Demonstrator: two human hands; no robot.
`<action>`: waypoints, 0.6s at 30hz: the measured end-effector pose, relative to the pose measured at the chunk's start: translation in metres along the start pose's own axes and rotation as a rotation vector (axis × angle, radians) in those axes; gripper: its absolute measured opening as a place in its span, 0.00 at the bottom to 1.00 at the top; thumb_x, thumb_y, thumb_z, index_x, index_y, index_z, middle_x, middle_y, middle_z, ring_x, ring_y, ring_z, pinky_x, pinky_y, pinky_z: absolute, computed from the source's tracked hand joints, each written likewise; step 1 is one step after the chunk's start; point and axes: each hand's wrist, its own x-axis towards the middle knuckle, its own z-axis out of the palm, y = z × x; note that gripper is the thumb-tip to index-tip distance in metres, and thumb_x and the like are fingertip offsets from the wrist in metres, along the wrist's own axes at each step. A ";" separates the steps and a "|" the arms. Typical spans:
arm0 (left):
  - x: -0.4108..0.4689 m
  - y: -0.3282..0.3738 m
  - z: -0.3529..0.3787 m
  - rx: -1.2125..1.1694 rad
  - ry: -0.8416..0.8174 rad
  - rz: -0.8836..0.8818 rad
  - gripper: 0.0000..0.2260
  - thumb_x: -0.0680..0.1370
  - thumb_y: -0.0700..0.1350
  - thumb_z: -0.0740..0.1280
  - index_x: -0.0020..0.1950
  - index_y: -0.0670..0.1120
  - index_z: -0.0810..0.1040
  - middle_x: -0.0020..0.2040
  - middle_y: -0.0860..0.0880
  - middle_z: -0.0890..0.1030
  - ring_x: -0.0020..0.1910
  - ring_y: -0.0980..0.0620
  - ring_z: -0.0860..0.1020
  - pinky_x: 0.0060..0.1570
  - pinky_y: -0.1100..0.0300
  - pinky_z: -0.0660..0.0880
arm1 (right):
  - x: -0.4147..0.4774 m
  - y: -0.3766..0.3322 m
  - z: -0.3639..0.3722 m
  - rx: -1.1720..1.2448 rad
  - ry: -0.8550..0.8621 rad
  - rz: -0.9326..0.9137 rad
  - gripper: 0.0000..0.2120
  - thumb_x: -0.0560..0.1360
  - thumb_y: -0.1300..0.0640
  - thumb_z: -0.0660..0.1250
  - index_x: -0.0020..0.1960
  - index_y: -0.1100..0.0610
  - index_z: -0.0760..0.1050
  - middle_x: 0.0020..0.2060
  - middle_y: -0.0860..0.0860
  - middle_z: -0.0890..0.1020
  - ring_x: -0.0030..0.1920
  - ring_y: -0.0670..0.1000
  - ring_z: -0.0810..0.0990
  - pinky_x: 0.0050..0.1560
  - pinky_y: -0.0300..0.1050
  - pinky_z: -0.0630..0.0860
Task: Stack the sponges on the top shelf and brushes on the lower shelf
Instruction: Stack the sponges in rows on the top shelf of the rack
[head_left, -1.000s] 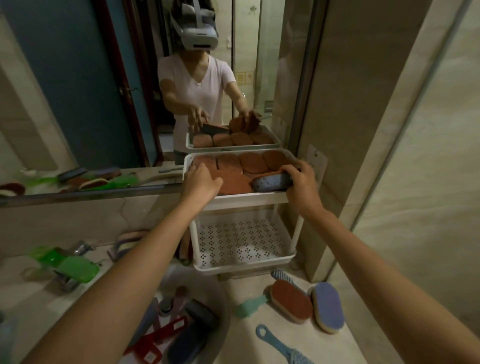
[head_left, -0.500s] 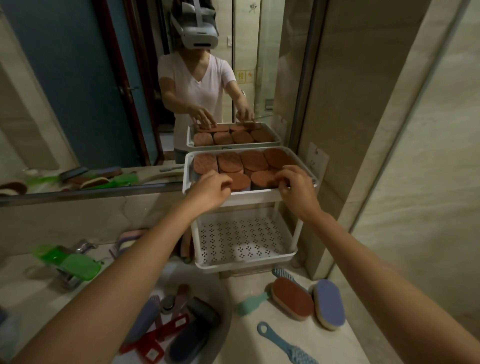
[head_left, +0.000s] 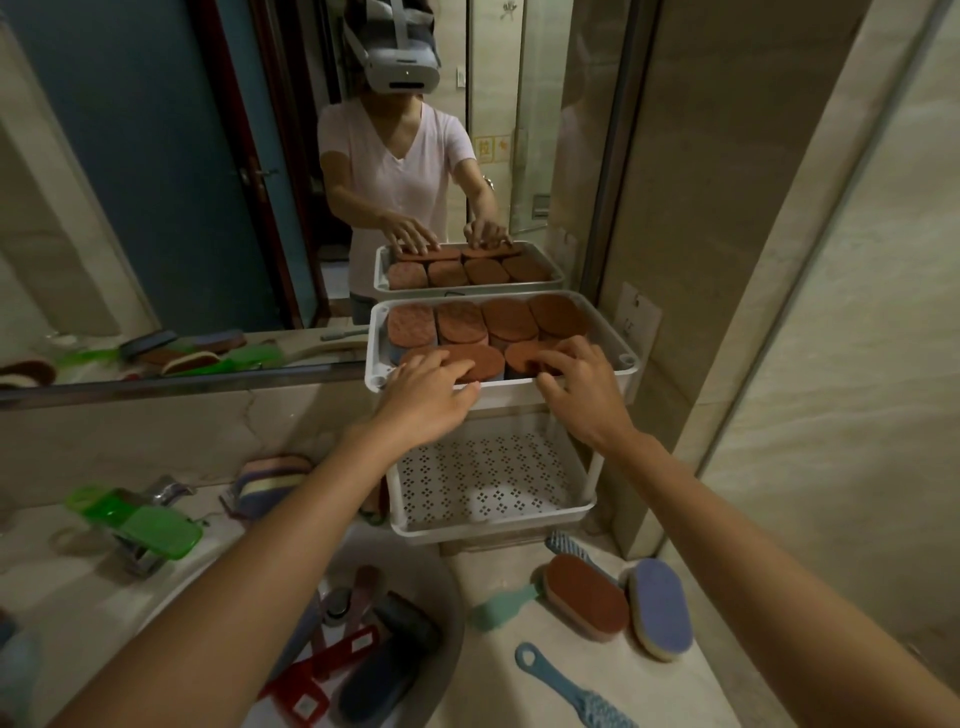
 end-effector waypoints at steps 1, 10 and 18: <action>-0.001 0.000 0.000 -0.002 0.002 -0.002 0.22 0.80 0.53 0.55 0.74 0.52 0.60 0.76 0.47 0.59 0.74 0.46 0.57 0.72 0.50 0.54 | -0.002 0.000 0.001 0.008 0.014 -0.014 0.16 0.76 0.58 0.60 0.61 0.58 0.76 0.57 0.57 0.75 0.57 0.57 0.71 0.62 0.49 0.66; -0.038 0.019 0.041 -0.061 0.706 0.261 0.16 0.73 0.41 0.56 0.56 0.39 0.77 0.50 0.42 0.80 0.52 0.47 0.76 0.55 0.53 0.70 | -0.085 0.001 0.038 0.122 0.318 -0.285 0.12 0.69 0.64 0.58 0.51 0.62 0.72 0.48 0.61 0.77 0.49 0.52 0.71 0.49 0.42 0.70; -0.110 0.018 0.161 -0.117 0.050 0.054 0.16 0.76 0.43 0.55 0.61 0.42 0.74 0.53 0.42 0.80 0.51 0.42 0.78 0.53 0.51 0.72 | -0.192 0.083 0.120 -0.123 -0.455 0.329 0.24 0.74 0.52 0.64 0.64 0.64 0.64 0.66 0.63 0.66 0.66 0.63 0.66 0.67 0.56 0.66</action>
